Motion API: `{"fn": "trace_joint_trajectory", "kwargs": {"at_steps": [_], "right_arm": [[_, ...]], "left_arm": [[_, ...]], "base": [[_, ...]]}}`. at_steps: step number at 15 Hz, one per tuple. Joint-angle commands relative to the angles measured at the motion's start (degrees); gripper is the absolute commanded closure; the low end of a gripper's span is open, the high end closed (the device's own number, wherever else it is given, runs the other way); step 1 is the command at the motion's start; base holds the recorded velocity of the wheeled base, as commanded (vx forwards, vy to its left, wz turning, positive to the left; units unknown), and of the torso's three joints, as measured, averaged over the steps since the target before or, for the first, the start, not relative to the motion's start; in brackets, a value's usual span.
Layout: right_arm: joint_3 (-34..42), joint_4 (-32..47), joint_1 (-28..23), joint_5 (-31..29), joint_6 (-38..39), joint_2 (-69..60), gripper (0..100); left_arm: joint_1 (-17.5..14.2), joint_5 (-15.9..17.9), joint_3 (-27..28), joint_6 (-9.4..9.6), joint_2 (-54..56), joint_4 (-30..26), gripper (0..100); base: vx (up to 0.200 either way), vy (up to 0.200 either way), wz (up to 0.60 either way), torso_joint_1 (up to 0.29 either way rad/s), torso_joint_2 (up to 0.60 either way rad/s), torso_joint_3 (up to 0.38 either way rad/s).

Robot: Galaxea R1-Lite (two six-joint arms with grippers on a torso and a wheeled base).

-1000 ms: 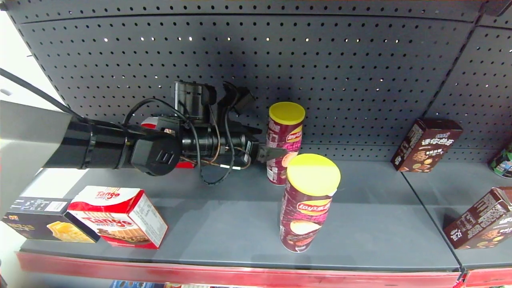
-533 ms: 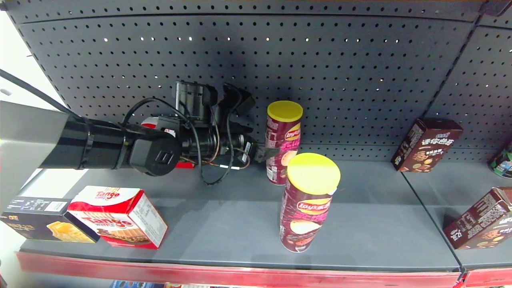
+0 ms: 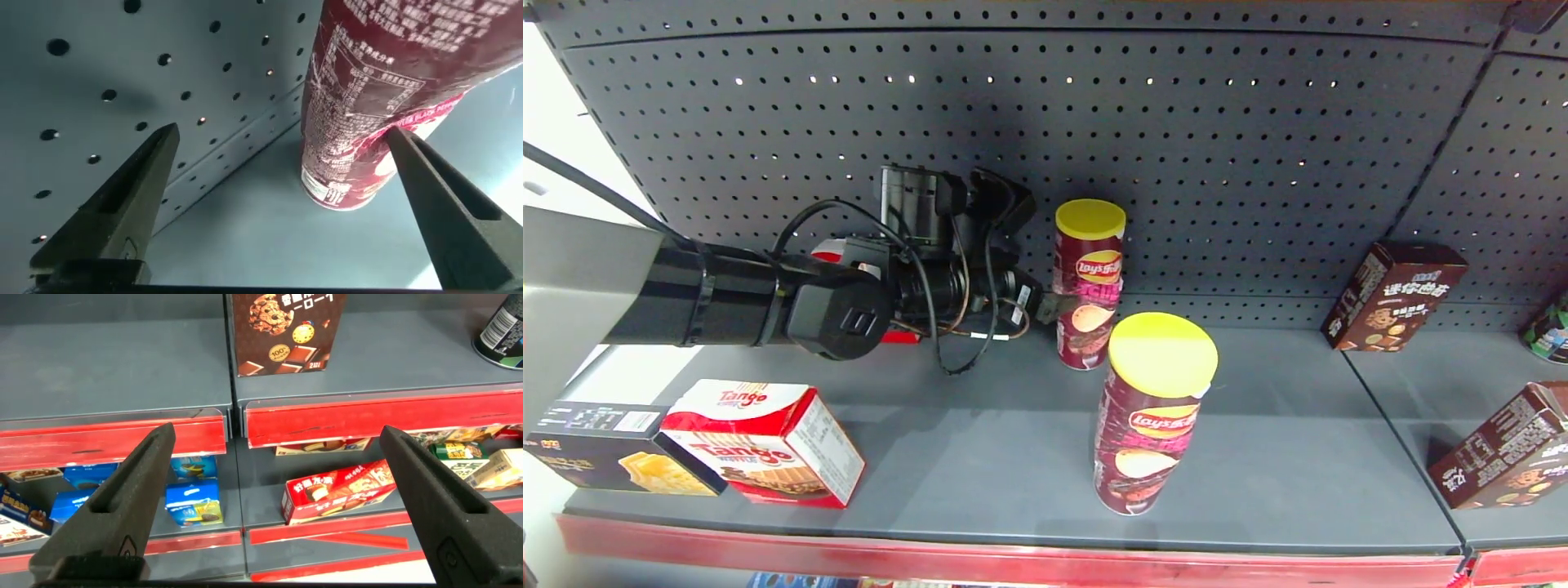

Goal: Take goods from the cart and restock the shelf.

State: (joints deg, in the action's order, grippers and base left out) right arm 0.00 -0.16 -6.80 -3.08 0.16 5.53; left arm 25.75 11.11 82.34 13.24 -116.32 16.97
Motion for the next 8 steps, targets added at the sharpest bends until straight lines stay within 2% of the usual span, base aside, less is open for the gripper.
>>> {"fn": "trace_joint_trajectory", "kwargs": {"at_steps": [1,2,6,8], "right_arm": [[0.0,-0.02,0.03,0.01,0.02,0.09,0],[0.0,-0.02,0.03,0.01,0.02,0.09,0],[0.0,-0.02,0.03,0.01,0.11,0.09,0],[0.0,-0.02,0.03,0.01,0.11,0.09,0]], "left_arm": [[0.01,-0.03,-0.07,0.12,0.13,-0.01,0],[-0.08,-1.97,-0.95,2.32,0.39,-0.01,0],[-0.26,-5.13,-4.99,3.2,3.73,0.7,0],[-0.26,-9.35,-6.57,3.37,4.88,2.63,0]], "base": [[0.0,0.0,0.0,0.0,0.0,0.0],[0.0,0.0,0.0,0.0,0.0,0.0],[0.0,0.0,0.0,0.0,0.0,0.0],[0.0,0.0,0.0,0.0,0.0,0.0]]}}
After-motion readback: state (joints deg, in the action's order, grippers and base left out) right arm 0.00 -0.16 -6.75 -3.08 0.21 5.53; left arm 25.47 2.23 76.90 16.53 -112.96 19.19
